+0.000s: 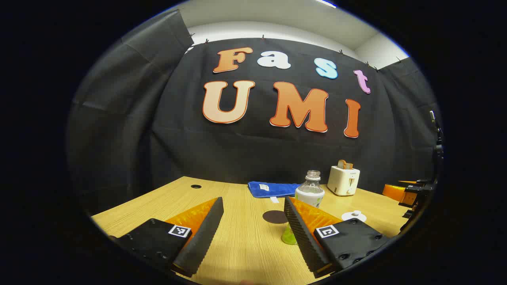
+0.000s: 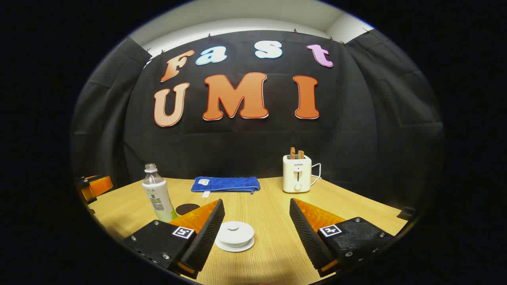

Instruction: Open the teacup lid with one hand, grasp the water bottle and pour water into the teacup with the other hand; after pouring, place the water bottle on the coaster and then close the teacup lid.

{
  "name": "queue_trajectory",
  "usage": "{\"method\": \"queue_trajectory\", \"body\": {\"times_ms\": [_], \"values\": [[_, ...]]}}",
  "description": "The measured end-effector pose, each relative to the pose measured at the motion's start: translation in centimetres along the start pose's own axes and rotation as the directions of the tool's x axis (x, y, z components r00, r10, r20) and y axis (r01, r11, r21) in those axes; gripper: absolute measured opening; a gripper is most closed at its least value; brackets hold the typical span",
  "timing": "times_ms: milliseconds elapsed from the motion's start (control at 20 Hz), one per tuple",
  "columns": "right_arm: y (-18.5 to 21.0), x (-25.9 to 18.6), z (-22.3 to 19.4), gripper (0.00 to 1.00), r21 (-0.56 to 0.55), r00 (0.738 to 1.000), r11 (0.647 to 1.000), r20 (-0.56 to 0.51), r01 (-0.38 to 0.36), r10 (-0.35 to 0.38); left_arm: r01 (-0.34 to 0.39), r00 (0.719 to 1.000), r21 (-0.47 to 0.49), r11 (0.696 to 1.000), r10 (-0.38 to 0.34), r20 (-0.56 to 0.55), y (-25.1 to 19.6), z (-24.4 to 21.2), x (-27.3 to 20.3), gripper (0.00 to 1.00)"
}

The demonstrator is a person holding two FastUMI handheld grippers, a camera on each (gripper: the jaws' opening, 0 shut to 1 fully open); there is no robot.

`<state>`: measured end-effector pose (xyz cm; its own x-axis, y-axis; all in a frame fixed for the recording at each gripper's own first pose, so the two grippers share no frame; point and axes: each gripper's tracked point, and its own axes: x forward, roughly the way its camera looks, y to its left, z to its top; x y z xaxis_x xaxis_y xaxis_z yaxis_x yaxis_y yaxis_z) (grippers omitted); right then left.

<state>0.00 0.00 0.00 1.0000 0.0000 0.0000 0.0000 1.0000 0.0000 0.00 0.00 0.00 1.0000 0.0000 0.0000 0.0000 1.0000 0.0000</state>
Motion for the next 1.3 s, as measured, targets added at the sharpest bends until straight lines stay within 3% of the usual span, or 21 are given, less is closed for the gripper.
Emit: {"method": "queue_trajectory", "body": {"times_ms": [1300], "values": [[0.4,0.3,-1.5,0.99,-0.031,0.999,0.999,-0.049,0.010,-0.012,-0.009,0.999,0.015,1.000,0.010,-0.035,0.2,-1.1,0.3,0.99]]}}
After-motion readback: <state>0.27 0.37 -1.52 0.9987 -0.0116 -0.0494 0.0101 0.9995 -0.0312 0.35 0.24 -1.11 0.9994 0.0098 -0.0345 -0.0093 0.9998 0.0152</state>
